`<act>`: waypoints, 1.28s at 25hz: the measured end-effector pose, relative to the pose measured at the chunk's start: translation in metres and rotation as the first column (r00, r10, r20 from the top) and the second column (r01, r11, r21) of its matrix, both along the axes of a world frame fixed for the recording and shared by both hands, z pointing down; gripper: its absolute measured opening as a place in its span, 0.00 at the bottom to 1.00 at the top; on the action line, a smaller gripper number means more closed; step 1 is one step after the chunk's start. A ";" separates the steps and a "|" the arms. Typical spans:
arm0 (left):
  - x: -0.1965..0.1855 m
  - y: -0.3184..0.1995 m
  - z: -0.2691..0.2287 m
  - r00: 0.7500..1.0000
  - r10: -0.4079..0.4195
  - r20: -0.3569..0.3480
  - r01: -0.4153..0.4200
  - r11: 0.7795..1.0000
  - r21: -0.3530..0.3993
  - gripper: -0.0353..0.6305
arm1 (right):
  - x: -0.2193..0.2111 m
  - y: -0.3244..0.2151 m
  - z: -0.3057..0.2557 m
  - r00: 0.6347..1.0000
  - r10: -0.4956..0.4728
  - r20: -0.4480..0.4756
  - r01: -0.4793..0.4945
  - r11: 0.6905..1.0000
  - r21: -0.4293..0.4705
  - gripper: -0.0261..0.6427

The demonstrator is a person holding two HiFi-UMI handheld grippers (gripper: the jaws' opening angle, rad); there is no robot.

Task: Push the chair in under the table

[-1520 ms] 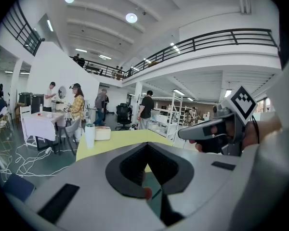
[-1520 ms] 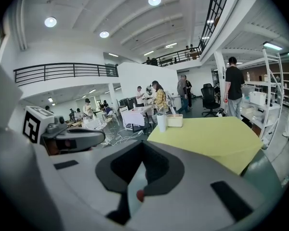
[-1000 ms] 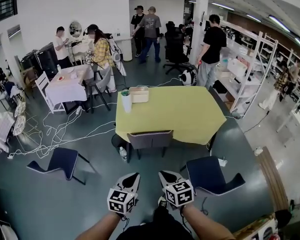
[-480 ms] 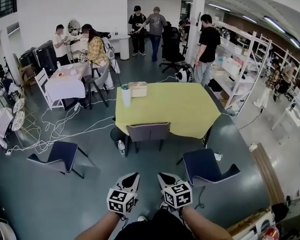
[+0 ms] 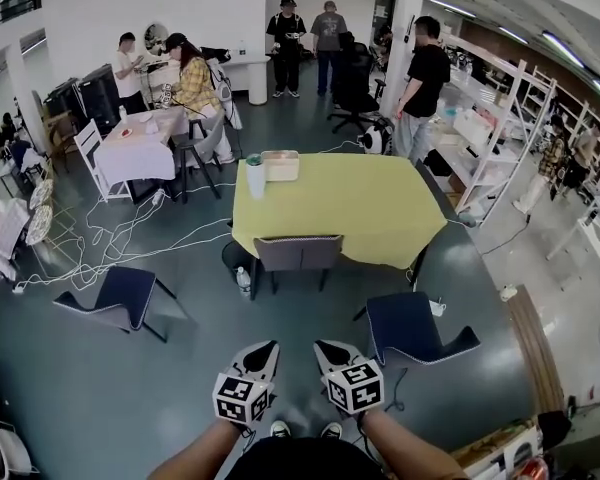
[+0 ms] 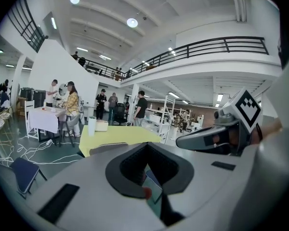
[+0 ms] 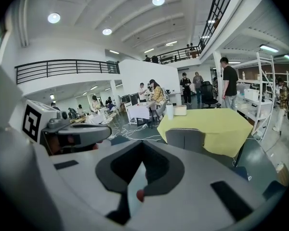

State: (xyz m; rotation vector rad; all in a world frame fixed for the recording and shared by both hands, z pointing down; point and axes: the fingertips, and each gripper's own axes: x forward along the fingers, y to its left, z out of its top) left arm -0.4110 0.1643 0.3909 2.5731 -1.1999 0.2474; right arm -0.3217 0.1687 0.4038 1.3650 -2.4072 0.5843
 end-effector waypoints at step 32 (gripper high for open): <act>0.408 0.196 0.037 0.462 0.886 -0.023 -0.886 0.461 -0.046 0.07 | 0.355 0.292 0.040 0.439 0.899 -0.004 -0.898 0.438 -0.045 0.06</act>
